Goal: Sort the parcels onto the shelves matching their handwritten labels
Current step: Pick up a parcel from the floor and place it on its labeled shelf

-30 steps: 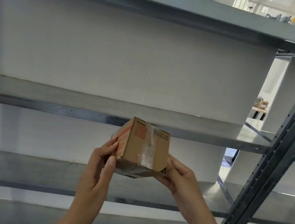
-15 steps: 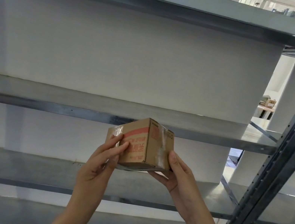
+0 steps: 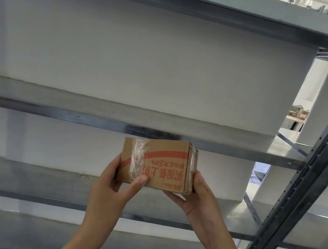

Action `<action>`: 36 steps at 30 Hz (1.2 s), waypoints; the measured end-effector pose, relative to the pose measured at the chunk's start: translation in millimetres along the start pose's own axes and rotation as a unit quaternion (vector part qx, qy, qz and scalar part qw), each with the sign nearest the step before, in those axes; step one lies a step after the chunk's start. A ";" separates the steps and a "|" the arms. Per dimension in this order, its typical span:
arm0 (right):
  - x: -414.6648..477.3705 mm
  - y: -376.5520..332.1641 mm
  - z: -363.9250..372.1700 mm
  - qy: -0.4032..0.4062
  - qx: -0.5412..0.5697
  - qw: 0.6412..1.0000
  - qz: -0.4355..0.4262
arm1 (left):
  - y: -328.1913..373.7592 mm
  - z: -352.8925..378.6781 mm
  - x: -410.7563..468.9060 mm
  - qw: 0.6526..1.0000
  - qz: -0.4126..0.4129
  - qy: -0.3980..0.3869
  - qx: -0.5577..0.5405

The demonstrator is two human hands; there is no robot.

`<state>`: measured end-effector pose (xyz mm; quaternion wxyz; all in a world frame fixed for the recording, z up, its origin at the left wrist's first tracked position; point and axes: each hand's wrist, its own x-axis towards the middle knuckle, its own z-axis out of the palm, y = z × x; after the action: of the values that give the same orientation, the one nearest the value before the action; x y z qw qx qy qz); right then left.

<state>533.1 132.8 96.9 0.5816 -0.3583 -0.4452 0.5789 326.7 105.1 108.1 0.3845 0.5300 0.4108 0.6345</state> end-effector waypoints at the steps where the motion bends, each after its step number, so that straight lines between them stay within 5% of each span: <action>1: 1.2 0.4 -0.9 0.010 -0.021 1.000 0.001 | 0.6 0.1 -0.5 1.000 0.002 -0.004 0.009; 6: 6.1 4.9 -4.0 0.075 -0.147 0.986 -0.012 | 3.1 -1.6 -3.7 0.998 0.016 0.005 0.060; 12: 4.0 6.3 0.7 0.093 -0.151 0.982 -0.058 | 2.4 -6.4 -1.9 0.997 0.025 -0.037 0.056; 20: 9.3 -5.2 6.9 0.105 -0.080 0.991 0.029 | -11.0 -26.0 -3.4 0.993 0.050 -0.071 0.074; 36: 5.8 21.4 7.1 -0.008 0.127 0.985 0.114 | -8.5 -31.6 1.2 0.975 0.142 -0.070 0.156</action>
<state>518.5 139.5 80.0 0.5487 -0.3259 -0.3289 0.6961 295.7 105.7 97.4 0.2313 0.6793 0.3975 0.5719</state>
